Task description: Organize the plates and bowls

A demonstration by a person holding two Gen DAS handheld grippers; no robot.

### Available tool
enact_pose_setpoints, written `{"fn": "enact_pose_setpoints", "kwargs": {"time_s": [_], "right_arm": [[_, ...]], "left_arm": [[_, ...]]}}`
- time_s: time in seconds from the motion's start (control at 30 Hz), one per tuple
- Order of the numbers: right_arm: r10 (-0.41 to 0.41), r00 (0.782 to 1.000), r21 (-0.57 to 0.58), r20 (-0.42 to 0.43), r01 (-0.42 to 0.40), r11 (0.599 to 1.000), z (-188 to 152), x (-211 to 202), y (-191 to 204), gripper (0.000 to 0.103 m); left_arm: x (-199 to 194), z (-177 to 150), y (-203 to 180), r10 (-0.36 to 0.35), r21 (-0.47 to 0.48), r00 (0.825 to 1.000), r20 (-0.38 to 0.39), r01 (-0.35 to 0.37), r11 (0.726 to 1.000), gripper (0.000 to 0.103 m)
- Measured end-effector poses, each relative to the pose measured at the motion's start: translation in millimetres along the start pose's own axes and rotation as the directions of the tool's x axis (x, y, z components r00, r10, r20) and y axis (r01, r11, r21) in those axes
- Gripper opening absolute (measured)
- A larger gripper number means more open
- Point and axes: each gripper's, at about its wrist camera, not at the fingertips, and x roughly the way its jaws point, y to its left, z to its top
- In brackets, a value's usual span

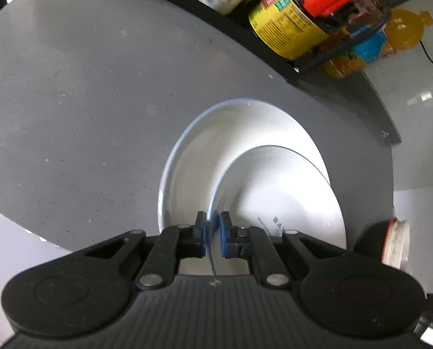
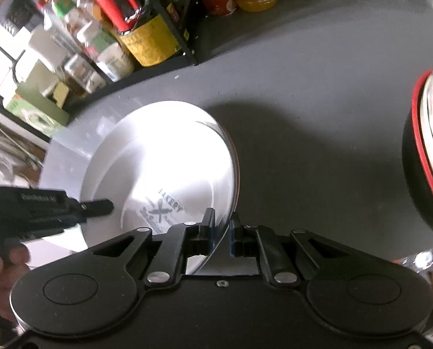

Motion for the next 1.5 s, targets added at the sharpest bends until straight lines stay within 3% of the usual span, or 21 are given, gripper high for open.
{"fn": "enact_pose_setpoints", "kwargs": {"time_s": [0.17, 0.33, 1.27, 1.5], "right_arm": [[-0.064, 0.998, -0.053, 0.004, 0.065, 0.997, -3, 9, 14, 0.016], [-0.096, 0.995, -0.066, 0.003, 0.096, 0.993, -3, 15, 19, 0.028], [-0.012, 1.000, 0.045, 0.000, 0.012, 0.999, -8, 4, 1, 0.033], [-0.002, 1.000, 0.060, 0.024, 0.001, 0.998, -9, -8, -1, 0.042]], "left_arm": [[-1, 4, -3, 0.048, 0.024, 0.998, 0.042, -0.049, 0.999, 0.008], [-3, 7, -3, 0.075, 0.035, 0.995, 0.069, -0.077, 0.996, 0.009], [-9, 11, -10, 0.099, 0.042, 0.990, 0.098, -0.103, 0.994, 0.009], [-12, 9, -9, 0.112, 0.038, 0.990, 0.082, -0.115, 0.993, 0.009]]}}
